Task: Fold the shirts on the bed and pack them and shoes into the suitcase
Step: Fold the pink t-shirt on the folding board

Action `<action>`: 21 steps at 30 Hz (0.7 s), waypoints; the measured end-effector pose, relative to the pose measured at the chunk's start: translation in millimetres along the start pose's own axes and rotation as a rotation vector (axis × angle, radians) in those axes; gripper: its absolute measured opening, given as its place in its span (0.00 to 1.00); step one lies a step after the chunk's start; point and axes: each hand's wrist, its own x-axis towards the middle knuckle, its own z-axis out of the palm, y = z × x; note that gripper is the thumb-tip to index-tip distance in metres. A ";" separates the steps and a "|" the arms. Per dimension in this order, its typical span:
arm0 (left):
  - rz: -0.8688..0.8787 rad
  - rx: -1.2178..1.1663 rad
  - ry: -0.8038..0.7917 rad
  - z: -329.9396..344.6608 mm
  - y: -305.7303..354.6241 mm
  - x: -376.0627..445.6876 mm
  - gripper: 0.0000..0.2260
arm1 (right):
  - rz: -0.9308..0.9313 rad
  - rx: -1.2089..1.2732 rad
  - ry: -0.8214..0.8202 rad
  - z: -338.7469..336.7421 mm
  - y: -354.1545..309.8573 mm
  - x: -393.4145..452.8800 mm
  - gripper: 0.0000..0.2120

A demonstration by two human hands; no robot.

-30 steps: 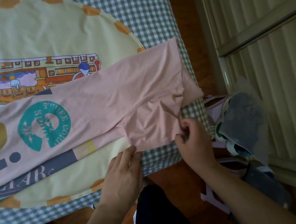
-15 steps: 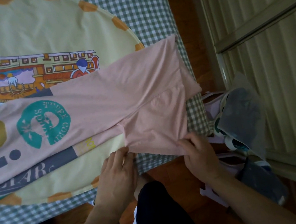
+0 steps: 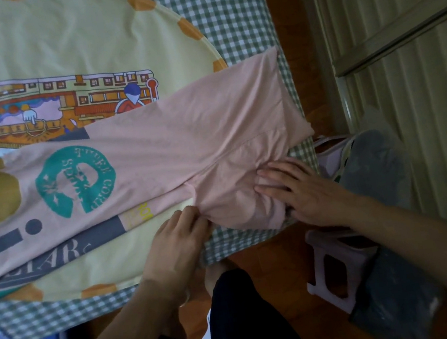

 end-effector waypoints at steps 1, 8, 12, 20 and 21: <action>0.033 -0.018 0.017 -3.6 -2.4 3.0 0.11 | -0.021 -0.021 0.008 -1.1 4.9 3.0 0.35; -0.188 -0.714 0.188 -81.9 1.2 30.7 0.03 | 0.342 0.697 0.393 -76.6 7.5 46.5 0.10; -0.781 -1.315 0.301 -104.0 -22.4 83.9 0.08 | 0.594 0.868 0.340 -113.5 30.8 111.2 0.11; -1.094 -1.056 0.259 -65.7 -24.9 98.5 0.13 | 0.842 0.719 0.347 -74.4 42.7 107.1 0.06; -1.093 -1.006 0.253 -65.0 -19.3 97.8 0.09 | 0.849 0.676 0.357 -70.6 41.4 103.3 0.07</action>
